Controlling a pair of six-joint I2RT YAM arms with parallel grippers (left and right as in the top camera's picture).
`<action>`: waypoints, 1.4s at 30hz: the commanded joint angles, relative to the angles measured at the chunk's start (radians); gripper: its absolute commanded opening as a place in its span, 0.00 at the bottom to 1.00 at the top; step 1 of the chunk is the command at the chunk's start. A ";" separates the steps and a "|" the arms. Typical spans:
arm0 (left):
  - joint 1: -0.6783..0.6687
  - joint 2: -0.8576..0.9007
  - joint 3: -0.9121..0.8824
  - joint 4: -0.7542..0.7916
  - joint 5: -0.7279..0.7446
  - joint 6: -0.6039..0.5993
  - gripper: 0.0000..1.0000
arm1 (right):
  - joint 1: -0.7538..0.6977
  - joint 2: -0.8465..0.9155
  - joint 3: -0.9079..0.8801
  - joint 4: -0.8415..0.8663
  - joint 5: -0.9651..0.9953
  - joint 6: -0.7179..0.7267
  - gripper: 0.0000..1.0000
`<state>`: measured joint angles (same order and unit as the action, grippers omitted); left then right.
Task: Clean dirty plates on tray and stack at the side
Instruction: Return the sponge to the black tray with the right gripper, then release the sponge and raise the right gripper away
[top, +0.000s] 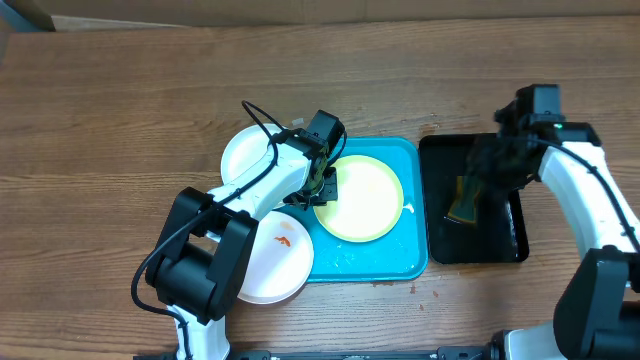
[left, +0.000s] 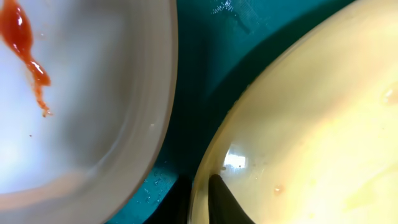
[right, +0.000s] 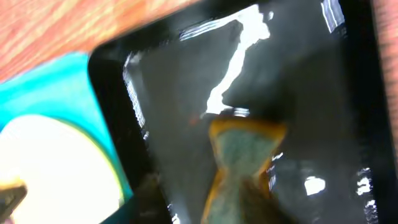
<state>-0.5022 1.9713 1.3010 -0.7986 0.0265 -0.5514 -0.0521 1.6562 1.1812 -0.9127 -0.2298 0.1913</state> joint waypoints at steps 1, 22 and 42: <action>0.004 0.018 -0.009 0.000 0.008 -0.003 0.11 | 0.039 -0.006 -0.050 -0.006 -0.037 -0.031 0.04; 0.004 0.018 -0.009 0.000 0.008 -0.003 0.12 | 0.024 -0.007 -0.143 0.115 0.114 0.013 0.33; 0.009 0.015 0.042 -0.026 0.026 0.030 0.04 | -0.202 -0.006 0.087 0.047 0.200 0.018 1.00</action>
<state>-0.5014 1.9701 1.3121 -0.8074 0.0563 -0.5480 -0.2157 1.6562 1.2499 -0.8745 -0.0628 0.2058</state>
